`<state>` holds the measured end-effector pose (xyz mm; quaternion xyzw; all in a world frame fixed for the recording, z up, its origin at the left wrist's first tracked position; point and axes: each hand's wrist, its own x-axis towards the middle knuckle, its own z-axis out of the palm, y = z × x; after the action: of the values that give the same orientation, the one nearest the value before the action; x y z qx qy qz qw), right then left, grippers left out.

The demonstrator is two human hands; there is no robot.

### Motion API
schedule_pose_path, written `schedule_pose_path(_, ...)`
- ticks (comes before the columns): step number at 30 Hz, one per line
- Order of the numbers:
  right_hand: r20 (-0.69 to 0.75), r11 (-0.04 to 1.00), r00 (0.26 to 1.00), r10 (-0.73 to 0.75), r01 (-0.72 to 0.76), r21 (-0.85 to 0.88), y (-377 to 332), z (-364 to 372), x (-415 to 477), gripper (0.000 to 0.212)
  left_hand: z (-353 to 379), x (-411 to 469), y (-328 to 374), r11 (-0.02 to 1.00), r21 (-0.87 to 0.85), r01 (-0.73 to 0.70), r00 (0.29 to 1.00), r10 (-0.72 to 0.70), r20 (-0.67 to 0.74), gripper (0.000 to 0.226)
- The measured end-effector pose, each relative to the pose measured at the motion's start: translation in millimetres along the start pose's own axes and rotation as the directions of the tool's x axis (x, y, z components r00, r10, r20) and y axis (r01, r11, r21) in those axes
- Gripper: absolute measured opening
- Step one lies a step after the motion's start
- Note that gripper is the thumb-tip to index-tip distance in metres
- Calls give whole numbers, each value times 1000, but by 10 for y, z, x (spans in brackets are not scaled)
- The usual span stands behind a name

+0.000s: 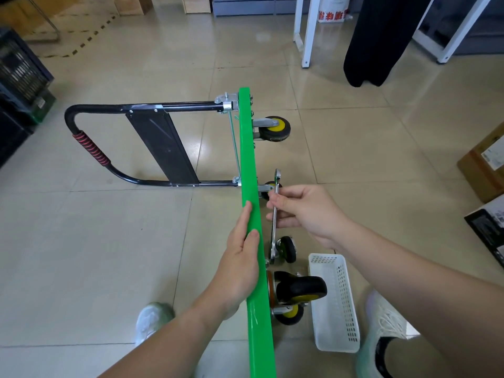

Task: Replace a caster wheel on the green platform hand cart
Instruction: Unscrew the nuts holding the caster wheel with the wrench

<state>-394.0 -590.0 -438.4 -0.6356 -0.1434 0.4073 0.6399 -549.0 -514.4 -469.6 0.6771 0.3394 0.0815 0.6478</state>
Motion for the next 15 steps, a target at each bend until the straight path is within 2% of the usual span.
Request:
schedule_pose_path(4, 12, 999, 1000, 26, -26, -26, -8, 18, 102, 8, 1, 5, 22, 1000, 13, -4, 1000, 4, 2, 51)
schedule_pose_path(10, 82, 998, 995, 54, -52, -26, 43, 61, 169, 24, -12, 5, 13, 999, 24, -23, 1000, 23, 2, 51)
schedule_pose_path(15, 117, 993, 986, 118, -117, -18, 82, 24, 214, 23, -22, 14, 18, 1000, 13, -29, 1000, 28, 10, 51)
